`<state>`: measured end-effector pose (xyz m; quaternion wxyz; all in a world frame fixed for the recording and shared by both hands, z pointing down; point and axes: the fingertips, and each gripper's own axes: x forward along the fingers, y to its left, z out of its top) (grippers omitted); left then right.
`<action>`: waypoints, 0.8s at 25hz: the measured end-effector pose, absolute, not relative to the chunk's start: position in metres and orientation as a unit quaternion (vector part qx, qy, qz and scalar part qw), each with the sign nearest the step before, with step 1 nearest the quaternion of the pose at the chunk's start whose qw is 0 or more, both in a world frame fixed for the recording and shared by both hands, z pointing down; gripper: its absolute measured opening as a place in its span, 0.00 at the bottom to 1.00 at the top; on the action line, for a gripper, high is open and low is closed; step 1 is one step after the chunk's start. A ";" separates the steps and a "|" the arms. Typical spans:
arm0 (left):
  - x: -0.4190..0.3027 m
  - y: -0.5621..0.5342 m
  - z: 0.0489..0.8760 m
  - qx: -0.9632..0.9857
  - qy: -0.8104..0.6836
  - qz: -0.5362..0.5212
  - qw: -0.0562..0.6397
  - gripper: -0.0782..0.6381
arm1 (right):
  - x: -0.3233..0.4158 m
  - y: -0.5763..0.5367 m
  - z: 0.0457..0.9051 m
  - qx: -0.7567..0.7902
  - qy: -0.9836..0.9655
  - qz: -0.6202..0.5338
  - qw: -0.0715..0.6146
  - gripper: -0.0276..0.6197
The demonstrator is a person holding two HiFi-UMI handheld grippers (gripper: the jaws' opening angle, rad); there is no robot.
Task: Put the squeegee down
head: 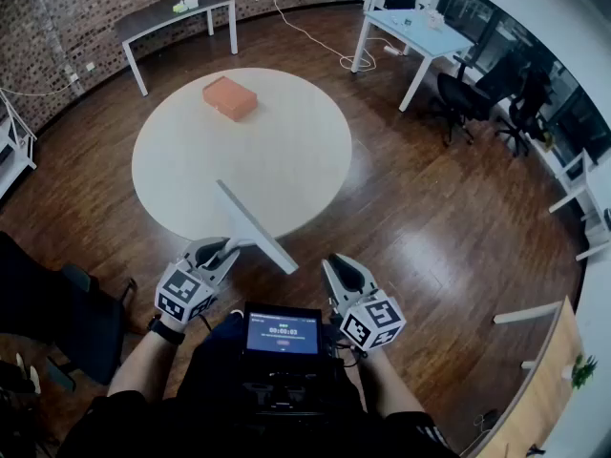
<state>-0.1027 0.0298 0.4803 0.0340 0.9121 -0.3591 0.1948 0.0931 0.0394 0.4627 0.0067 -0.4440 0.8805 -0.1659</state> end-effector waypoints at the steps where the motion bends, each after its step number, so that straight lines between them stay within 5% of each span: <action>1: -0.103 0.025 0.479 0.911 -0.363 0.195 0.033 0.22 | 0.095 0.038 0.461 -0.444 0.881 -0.165 0.007 0.18; 20: -0.114 -0.262 0.489 0.910 -0.352 0.218 0.041 0.22 | 0.083 -0.151 0.469 -0.448 0.880 -0.156 -0.030 0.18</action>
